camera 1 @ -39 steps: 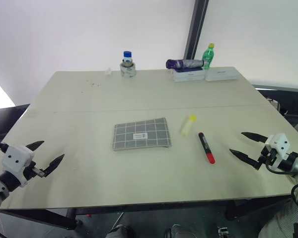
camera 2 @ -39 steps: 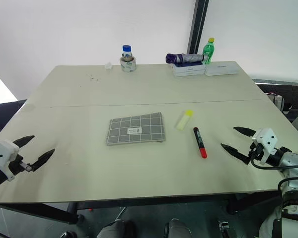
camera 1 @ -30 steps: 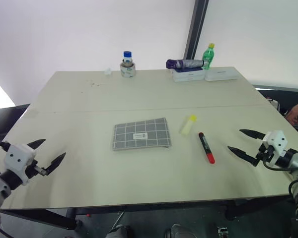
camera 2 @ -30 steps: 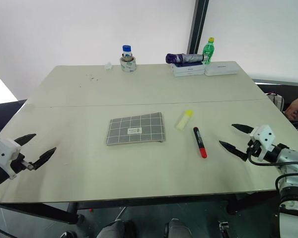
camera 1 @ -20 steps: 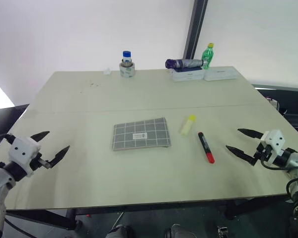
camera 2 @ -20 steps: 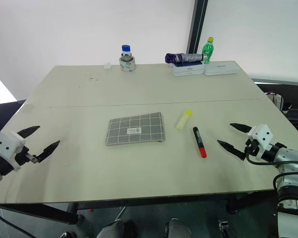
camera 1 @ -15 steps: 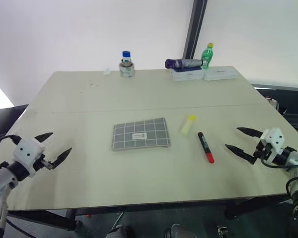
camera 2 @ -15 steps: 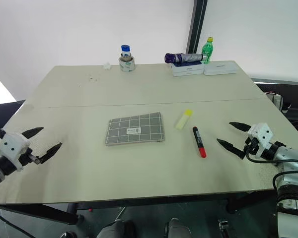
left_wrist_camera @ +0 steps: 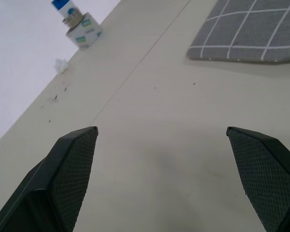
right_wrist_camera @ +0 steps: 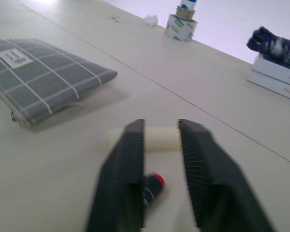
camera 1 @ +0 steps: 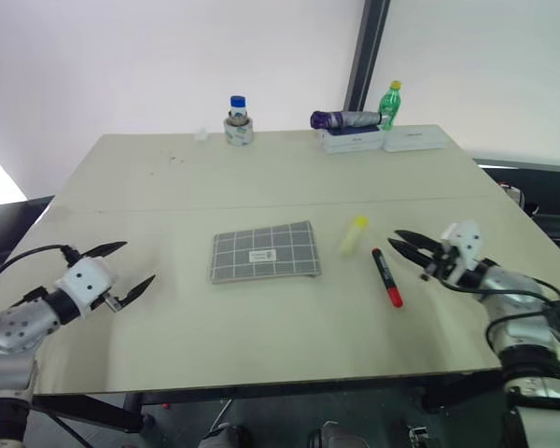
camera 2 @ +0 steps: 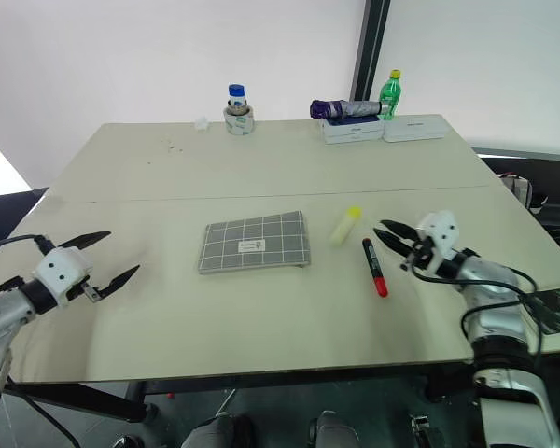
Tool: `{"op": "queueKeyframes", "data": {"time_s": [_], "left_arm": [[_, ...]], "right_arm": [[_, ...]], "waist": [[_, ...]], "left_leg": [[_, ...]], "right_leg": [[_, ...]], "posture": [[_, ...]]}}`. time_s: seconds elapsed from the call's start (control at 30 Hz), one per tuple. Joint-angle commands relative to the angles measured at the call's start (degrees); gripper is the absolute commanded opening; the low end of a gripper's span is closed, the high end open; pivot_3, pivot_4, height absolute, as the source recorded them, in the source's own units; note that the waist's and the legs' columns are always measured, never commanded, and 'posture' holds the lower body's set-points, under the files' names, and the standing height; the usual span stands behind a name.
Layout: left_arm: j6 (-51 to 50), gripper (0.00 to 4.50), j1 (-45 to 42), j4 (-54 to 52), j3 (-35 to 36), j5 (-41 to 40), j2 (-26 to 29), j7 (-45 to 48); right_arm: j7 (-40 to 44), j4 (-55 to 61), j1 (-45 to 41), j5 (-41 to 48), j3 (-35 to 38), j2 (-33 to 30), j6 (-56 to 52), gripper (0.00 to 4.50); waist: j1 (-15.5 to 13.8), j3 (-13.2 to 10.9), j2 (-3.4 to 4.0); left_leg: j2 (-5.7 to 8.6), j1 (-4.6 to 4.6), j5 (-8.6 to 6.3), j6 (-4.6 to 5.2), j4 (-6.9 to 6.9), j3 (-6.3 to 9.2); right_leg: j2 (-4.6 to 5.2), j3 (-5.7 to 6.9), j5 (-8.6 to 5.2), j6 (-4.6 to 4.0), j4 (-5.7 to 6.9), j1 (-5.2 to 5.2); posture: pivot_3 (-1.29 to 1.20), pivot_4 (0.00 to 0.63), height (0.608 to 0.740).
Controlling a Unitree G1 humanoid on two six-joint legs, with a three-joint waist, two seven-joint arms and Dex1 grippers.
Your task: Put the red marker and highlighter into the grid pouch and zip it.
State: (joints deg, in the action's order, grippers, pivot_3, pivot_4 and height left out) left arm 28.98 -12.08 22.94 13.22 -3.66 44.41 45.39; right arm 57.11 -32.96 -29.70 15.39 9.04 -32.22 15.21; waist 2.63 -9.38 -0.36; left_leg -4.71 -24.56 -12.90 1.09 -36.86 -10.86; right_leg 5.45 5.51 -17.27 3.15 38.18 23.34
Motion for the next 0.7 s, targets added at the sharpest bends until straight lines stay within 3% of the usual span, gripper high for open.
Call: {"op": "queueKeyframes", "data": {"time_s": [0.03, 0.23, 0.4, 0.7], "left_arm": [[13.17, 4.50, -5.30, 6.27, -5.74, 13.54, 4.04, -6.14], [23.17, 4.50, -13.22, 15.43, -11.97, 23.85, 5.96, -15.25], [28.20, 4.50, -18.95, 21.71, -17.63, 32.36, 6.23, -22.97], [34.94, 4.50, -24.18, 29.17, -28.12, 45.93, 6.39, -37.21]], "right_arm": [[-5.20, -4.46, -6.96, -5.44, -3.86, 4.22, 3.80, 0.06], [-17.24, -15.88, -15.51, -15.78, -9.31, 6.84, 5.71, 0.06], [-25.28, -20.67, -19.05, -21.41, -12.73, 9.42, 7.25, 0.06], [-29.83, -25.62, -22.11, -27.46, -17.59, 12.17, 10.50, 0.06]], "waist": [[0.09, 0.00, 0.00], [-0.41, -0.01, 0.02], [-0.17, -0.01, 0.01], [-0.09, -0.01, 0.01]], "left_leg": [[0.00, 0.02, 0.06, 0.08, -0.01, -0.03], [0.01, -0.09, 0.27, -0.17, 0.08, -0.26], [0.04, -0.77, 0.29, -0.13, -0.17, -0.35], [-0.03, -0.78, 0.35, -0.22, -0.21, -0.77]], "right_leg": [[-0.03, 0.01, 0.01, 0.02, 0.03, 0.00], [-0.03, 0.02, 0.01, 0.05, 0.02, 0.17], [-0.15, 0.00, 0.04, 0.11, 0.23, 0.81], [-0.25, -0.18, 0.03, 0.27, 0.55, 1.10]], "posture": [[0.00, 0.150, 0.740], [0.00, 0.150, 0.740], [0.00, 0.150, 0.740], [0.00, 0.150, 0.740]]}}
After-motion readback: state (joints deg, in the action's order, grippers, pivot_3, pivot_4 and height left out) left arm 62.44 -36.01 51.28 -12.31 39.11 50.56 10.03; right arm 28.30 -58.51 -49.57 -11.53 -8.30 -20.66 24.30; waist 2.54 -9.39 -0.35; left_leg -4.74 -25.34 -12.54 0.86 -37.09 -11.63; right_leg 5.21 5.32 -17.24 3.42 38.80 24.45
